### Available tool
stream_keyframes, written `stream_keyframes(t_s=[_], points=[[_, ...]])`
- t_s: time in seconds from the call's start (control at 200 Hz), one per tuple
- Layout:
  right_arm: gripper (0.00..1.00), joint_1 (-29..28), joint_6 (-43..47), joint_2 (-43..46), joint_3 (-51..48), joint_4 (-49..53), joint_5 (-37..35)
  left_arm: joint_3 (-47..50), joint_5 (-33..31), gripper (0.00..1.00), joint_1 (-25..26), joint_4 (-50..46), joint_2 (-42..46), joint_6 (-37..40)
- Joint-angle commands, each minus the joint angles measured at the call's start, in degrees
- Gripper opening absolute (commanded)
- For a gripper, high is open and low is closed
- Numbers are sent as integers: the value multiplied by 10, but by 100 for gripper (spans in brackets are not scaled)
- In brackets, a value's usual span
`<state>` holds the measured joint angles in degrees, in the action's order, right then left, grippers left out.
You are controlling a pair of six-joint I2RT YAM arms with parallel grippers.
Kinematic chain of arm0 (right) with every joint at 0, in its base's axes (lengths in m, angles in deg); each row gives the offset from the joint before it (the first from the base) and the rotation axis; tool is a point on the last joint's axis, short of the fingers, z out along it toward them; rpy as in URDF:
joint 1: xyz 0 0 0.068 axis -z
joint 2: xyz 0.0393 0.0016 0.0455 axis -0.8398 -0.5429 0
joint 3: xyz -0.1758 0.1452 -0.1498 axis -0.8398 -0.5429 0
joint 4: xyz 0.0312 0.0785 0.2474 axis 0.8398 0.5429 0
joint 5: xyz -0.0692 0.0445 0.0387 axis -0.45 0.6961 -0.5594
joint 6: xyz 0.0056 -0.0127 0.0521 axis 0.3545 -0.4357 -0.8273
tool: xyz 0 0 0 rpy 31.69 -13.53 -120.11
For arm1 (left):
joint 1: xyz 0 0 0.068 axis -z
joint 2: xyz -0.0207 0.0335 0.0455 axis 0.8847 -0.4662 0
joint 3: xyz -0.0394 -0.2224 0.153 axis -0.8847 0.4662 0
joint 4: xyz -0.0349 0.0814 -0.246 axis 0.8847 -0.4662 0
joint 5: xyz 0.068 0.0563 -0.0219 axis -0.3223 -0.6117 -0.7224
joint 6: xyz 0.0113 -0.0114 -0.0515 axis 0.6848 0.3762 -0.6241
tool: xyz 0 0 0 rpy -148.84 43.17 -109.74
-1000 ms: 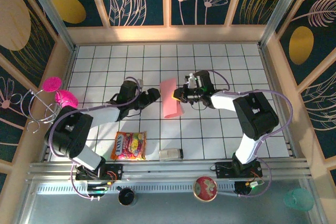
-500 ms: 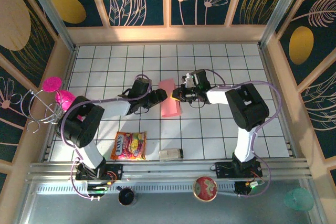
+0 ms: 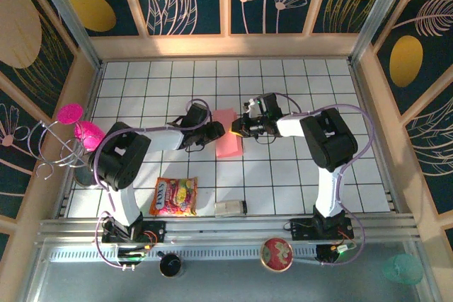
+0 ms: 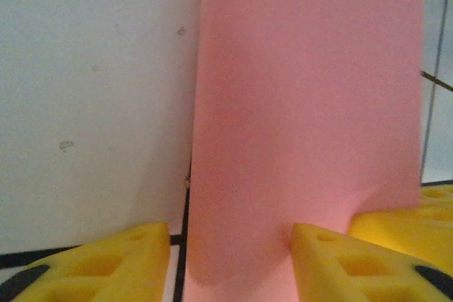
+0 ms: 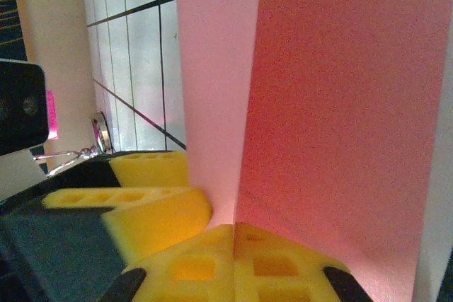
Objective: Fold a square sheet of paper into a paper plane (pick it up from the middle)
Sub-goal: First fold in half a square sheet of paper at the center of the table, then hold the square sheet of paper at the center of the table.
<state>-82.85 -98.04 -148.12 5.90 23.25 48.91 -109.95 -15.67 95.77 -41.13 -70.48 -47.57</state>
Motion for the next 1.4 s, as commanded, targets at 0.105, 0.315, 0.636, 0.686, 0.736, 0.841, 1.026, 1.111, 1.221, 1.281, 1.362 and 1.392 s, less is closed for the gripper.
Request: stream_keyframes(t_s=[0.105, 0.315, 0.636, 0.686, 0.736, 0.841, 1.026, 1.111, 1.221, 1.281, 1.362, 1.392], points=[[29, 19, 7, 43, 2, 49, -94, -22, -41, 40, 11, -70, -39, 0], [34, 44, 39, 111, -23, 84, -181, -23, -64, 39, 20, -111, -82, 17], [34, 48, 105, 110, -9, 125, -182, -52, -102, 45, 42, -175, -156, 55], [33, 49, 104, 108, -11, 122, -179, -64, -109, 45, 44, -190, -168, 59], [33, 49, 105, 106, -11, 120, -176, -73, -113, 46, 45, -203, -177, 62], [33, 48, 105, 103, -11, 117, -172, -78, -111, 46, 45, -209, -183, 65], [34, 49, 104, 99, -10, 113, -164, -94, -115, 49, 46, -225, -194, 82], [34, 49, 104, 96, -10, 113, -162, -103, -123, 49, 47, -237, -200, 89], [33, 48, 103, 92, -9, 112, -160, -107, -119, 50, 47, -239, -204, 92], [34, 49, 103, 91, -9, 111, -159, -111, -119, 50, 47, -241, -207, 93], [34, 49, 103, 90, -9, 110, -157, -120, -122, 51, 47, -248, -213, 87], [33, 48, 103, 89, -9, 110, -156, -122, -124, 51, 47, -250, -215, 80]])
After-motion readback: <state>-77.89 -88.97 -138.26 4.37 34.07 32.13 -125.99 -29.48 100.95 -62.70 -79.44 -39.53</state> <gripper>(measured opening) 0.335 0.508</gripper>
